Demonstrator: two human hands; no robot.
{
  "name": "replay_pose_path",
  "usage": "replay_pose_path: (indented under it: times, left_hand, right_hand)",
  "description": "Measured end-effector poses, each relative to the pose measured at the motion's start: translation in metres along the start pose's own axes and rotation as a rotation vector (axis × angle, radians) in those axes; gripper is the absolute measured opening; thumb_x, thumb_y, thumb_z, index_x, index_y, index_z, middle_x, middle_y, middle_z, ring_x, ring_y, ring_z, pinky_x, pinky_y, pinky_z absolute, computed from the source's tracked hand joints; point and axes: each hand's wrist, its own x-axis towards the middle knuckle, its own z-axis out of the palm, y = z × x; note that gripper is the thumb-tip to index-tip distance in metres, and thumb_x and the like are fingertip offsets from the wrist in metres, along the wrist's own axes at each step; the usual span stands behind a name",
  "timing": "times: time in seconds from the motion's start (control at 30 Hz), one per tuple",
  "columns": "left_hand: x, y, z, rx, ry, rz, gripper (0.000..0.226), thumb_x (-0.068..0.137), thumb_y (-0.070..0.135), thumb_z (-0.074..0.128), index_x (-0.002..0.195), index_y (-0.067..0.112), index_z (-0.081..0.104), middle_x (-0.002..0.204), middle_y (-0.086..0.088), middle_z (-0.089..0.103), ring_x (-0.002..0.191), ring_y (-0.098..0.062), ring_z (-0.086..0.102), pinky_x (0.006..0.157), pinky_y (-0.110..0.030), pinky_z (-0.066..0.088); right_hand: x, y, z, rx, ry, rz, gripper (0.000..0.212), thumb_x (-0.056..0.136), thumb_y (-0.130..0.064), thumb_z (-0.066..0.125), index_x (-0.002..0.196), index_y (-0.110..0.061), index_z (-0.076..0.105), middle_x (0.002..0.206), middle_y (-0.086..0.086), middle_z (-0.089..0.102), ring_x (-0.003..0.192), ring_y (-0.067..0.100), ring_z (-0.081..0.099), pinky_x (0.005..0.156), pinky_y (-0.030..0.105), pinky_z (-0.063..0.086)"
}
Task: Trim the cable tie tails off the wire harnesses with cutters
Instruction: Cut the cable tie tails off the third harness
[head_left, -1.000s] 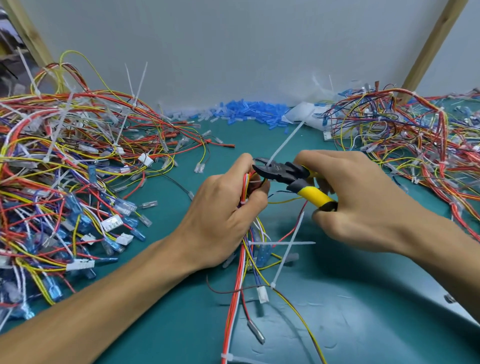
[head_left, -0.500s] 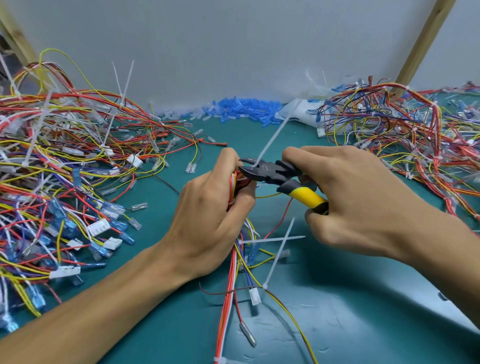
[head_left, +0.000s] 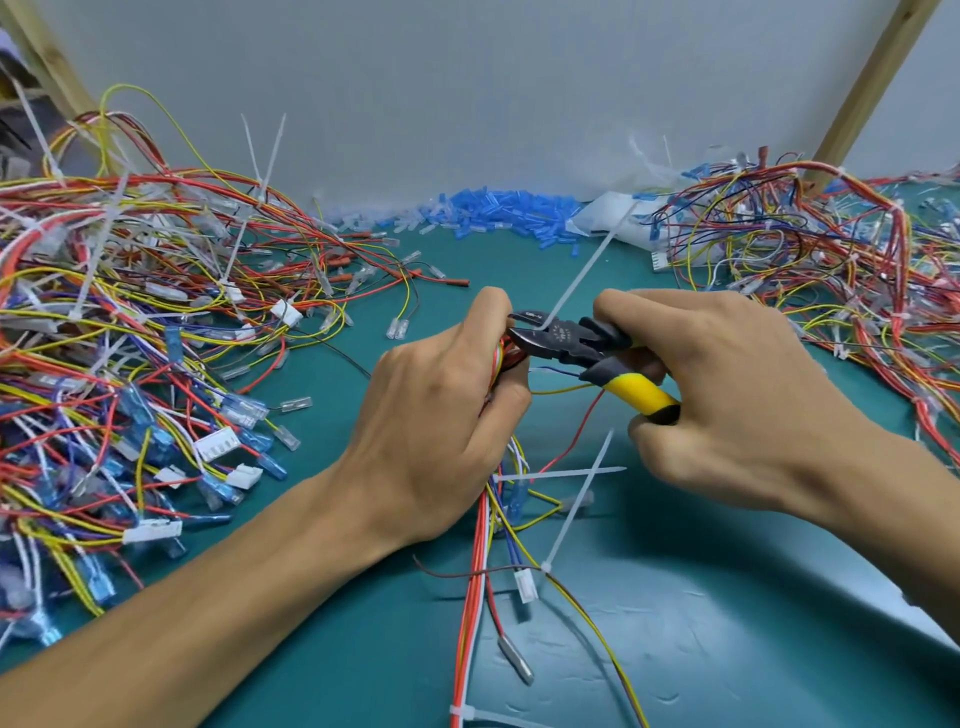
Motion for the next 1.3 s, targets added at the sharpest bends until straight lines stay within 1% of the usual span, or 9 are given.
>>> replay_pose_path:
  times: [0.13,0.3,0.43,0.6,0.67,0.73,0.87,1.07,1.3]
  left_hand:
    - [0.0,-0.001,0.0,0.04,0.011,0.034,0.023,0.094,0.012,0.054,0.091,0.02,0.032,0.062,0.011,0.028,0.063,-0.023,0.024,0.053,-0.049,0.033]
    - [-0.002,-0.002,0.003,-0.001,-0.016,0.015,0.024,0.096,0.014,0.054,0.089,0.02,0.031,0.06,0.007,0.034,0.059,-0.033,0.035,0.052,-0.05,0.037]
    - [-0.002,-0.001,0.002,-0.029,-0.024,0.011,0.023,0.097,0.014,0.053,0.088,0.02,0.032,0.058,0.006,0.034,0.059,-0.031,0.034,0.052,-0.05,0.036]
    - [-0.003,-0.002,0.004,-0.052,-0.039,-0.003,0.024,0.097,0.015,0.053,0.087,0.019,0.032,0.058,0.006,0.032,0.059,-0.029,0.032,0.053,-0.05,0.035]
    - [-0.003,-0.002,0.003,-0.072,-0.041,-0.011,0.023,0.097,0.015,0.053,0.087,0.018,0.033,0.058,0.006,0.032,0.058,-0.027,0.031,0.052,-0.049,0.034]
    - [-0.003,-0.002,0.003,-0.105,-0.037,-0.026,0.021,0.098,0.015,0.053,0.086,0.016,0.035,0.058,0.005,0.032,0.057,-0.025,0.031,0.052,-0.048,0.033]
    - [-0.004,-0.003,0.002,-0.169,-0.04,-0.072,0.021,0.097,0.014,0.053,0.085,0.012,0.037,0.058,0.004,0.033,0.057,-0.022,0.032,0.054,-0.047,0.032]
    - [-0.003,-0.003,0.002,-0.225,-0.034,-0.1,0.025,0.098,0.012,0.054,0.084,0.016,0.034,0.059,0.007,0.032,0.055,-0.017,0.03,0.053,-0.039,0.026]
    - [-0.003,-0.002,0.002,-0.191,-0.055,-0.074,0.024,0.098,0.012,0.054,0.084,0.015,0.034,0.059,0.007,0.031,0.057,-0.018,0.029,0.054,-0.044,0.029]
  right_hand:
    - [0.0,0.004,-0.001,-0.021,0.004,-0.011,0.025,0.062,-0.02,0.054,0.08,-0.024,0.037,0.066,-0.004,0.044,0.062,0.029,0.041,0.048,0.037,0.037]
    - [0.001,0.006,0.005,0.046,-0.066,0.012,0.011,0.07,-0.016,0.052,0.074,-0.017,0.042,0.056,0.009,0.033,0.058,0.04,0.031,0.049,0.049,0.034]
    - [0.003,0.006,0.006,0.076,-0.073,0.016,0.007,0.067,-0.016,0.048,0.07,-0.014,0.043,0.057,0.013,0.027,0.06,0.04,0.025,0.05,0.038,0.02]
    - [0.002,0.007,0.008,0.118,-0.092,0.016,0.007,0.071,-0.019,0.047,0.07,-0.012,0.045,0.059,0.016,0.027,0.065,0.039,0.022,0.052,0.032,0.015]
    - [0.002,0.007,0.008,0.118,-0.084,0.009,0.007,0.071,-0.017,0.048,0.071,-0.01,0.045,0.059,0.015,0.026,0.065,0.039,0.022,0.052,0.032,0.016]
    - [0.002,0.007,0.008,0.126,-0.07,0.005,0.006,0.072,-0.016,0.049,0.071,-0.012,0.045,0.059,0.014,0.026,0.063,0.038,0.023,0.05,0.039,0.019]
    - [0.003,0.008,0.008,0.101,-0.063,-0.009,0.008,0.074,-0.028,0.045,0.074,-0.026,0.037,0.057,0.003,0.034,0.059,0.036,0.032,0.049,0.046,0.033]
    - [0.002,0.007,0.006,0.124,-0.054,0.002,0.024,0.063,-0.025,0.051,0.083,-0.025,0.039,0.075,-0.005,0.05,0.071,0.032,0.051,0.058,0.048,0.049]
    - [0.001,0.009,0.015,0.186,-0.079,0.007,0.025,0.07,-0.012,0.057,0.078,-0.029,0.041,0.063,0.0,0.043,0.062,0.033,0.041,0.05,0.05,0.04]
